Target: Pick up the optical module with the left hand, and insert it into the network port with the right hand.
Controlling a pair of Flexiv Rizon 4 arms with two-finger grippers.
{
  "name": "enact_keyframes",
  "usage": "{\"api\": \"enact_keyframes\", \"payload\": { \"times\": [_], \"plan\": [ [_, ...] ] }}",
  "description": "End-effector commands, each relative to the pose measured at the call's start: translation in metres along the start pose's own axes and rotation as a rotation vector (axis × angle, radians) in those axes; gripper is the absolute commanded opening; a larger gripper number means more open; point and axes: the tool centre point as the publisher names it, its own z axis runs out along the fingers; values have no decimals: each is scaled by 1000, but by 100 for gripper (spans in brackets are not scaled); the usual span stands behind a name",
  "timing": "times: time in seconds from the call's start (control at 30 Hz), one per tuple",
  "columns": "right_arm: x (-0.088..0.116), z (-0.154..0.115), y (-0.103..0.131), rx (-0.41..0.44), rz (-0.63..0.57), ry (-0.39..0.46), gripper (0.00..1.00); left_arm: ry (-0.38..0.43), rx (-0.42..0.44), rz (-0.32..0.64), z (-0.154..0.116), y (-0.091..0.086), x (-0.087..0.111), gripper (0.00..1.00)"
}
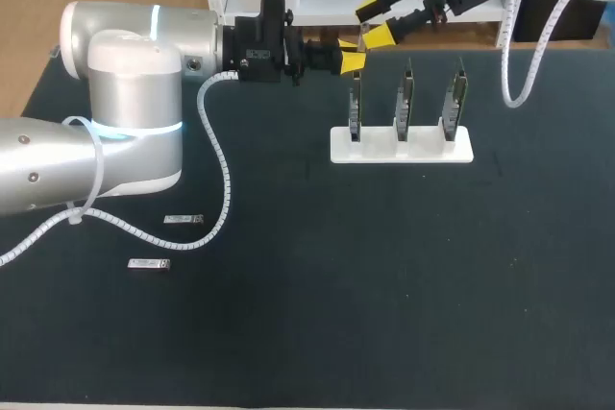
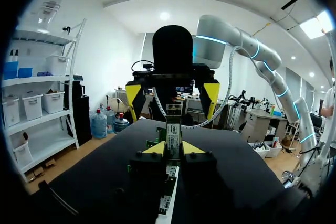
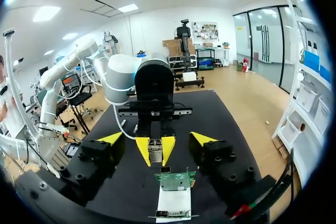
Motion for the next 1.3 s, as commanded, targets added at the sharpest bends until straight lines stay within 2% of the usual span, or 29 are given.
{"api": "enact_keyframes", "payload": {
  "times": [0.03,0.77,0.8,0.83,1.17,1.3],
  "plan": [
    [0,0,3,10,-1,1,0,-2,-6,1,0,-2,0,0],
    [1,-4,5,28,6,9,0,-2,-6,1,0,-2,0,0],
    [1,-5,5,29,6,9,0,-2,-6,1,0,-2,0,40],
    [1,-5,5,29,5,10,0,-2,-6,1,0,-2,0,100],
    [0,-5,8,31,-1,16,0,-2,-6,1,0,-2,0,100],
    [0,-4,9,31,-3,18,0,21,3,21,-1,-3,0,100]
  ]
}}
